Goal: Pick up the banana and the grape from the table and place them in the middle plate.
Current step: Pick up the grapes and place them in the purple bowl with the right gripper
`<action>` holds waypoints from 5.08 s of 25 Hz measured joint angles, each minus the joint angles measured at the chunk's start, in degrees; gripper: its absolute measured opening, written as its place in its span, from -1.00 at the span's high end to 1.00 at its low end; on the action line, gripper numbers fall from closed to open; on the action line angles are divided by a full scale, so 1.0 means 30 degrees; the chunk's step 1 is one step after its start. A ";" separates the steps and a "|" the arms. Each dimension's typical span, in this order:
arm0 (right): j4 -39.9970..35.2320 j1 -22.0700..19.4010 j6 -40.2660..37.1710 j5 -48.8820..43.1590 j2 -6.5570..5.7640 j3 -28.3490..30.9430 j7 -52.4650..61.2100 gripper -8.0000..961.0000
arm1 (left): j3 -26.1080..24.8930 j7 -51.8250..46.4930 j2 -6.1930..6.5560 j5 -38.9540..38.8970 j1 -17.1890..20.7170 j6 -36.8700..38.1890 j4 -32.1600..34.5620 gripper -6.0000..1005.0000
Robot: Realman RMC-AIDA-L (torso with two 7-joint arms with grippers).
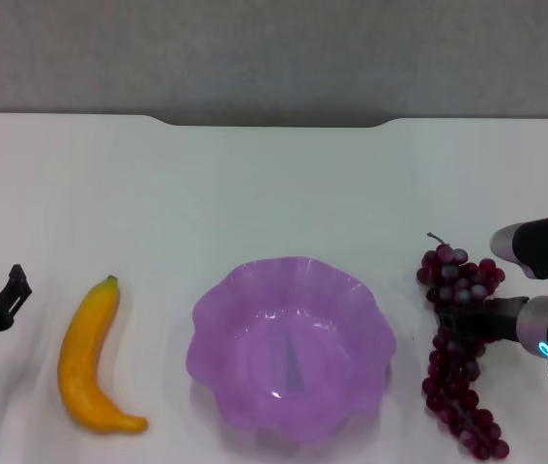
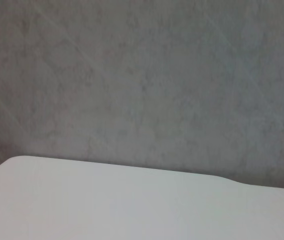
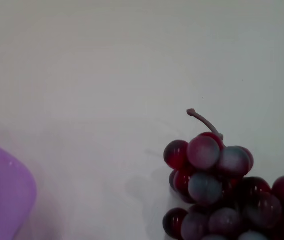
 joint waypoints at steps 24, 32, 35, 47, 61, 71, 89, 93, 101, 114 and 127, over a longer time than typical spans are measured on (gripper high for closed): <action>0.0000 -0.0297 -0.1342 0.0035 0.0001 -0.0593 0.0120 0.08 | -0.0085 -0.0029 0.0000 0.0000 0.0151 0.0095 0.0000 -0.70; -0.0179 -0.1438 -0.5952 0.0030 -0.0002 -0.2627 0.0127 0.11 | -0.0085 -0.0036 0.0006 0.0000 0.0148 0.0098 -0.0021 -0.69; -0.0344 -0.1810 -0.7837 0.0013 0.0001 -0.3550 0.0118 0.14 | -0.0085 -0.0036 0.0023 -0.0001 0.0147 0.0098 -0.0028 -0.69; -0.0755 -0.2571 -1.2730 -0.0080 0.0000 -0.5854 0.0150 0.22 | -0.0084 -0.0018 0.0031 -0.0029 0.0180 0.0096 -0.0030 -0.68; 0.0455 -0.4148 -2.0359 -0.1750 -0.0113 -0.7731 0.0195 0.25 | -0.0083 -0.0003 0.0031 -0.0030 0.0219 0.0094 0.0073 -0.67; 0.5321 -0.4608 -1.9688 -0.3972 -0.0148 -0.8038 0.0225 0.28 | -0.0084 0.0000 0.0059 -0.0029 0.0215 0.0030 0.0034 -0.67; 0.0860 -0.1328 -1.8452 -0.5010 0.0116 -1.1427 0.3543 0.29 | -0.0084 0.0000 0.0034 -0.0028 0.0054 -0.0038 -0.0001 -0.66; 0.0435 -0.1216 -1.8489 -0.5039 0.0162 -1.1801 0.3566 0.29 | -0.0085 0.0000 0.0029 -0.0029 0.0009 -0.0037 -0.0001 -0.66; -0.0840 -0.0892 -1.8742 -0.5006 0.0176 -1.2474 0.3464 0.30 | -0.0085 0.0000 0.0028 -0.0029 -0.0004 -0.0053 0.0000 -0.65; -0.3077 -0.0800 -2.2588 -0.4947 0.0236 -1.3688 0.3446 -0.18 | -0.0085 0.0000 0.0000 -0.0028 -0.0112 -0.0052 0.0000 -0.64; -0.3280 -0.1590 -2.3402 -0.3703 0.0105 -1.1509 0.3534 -0.81 | -0.0112 -0.0009 0.0026 -0.0029 0.0016 0.0052 0.0018 -0.64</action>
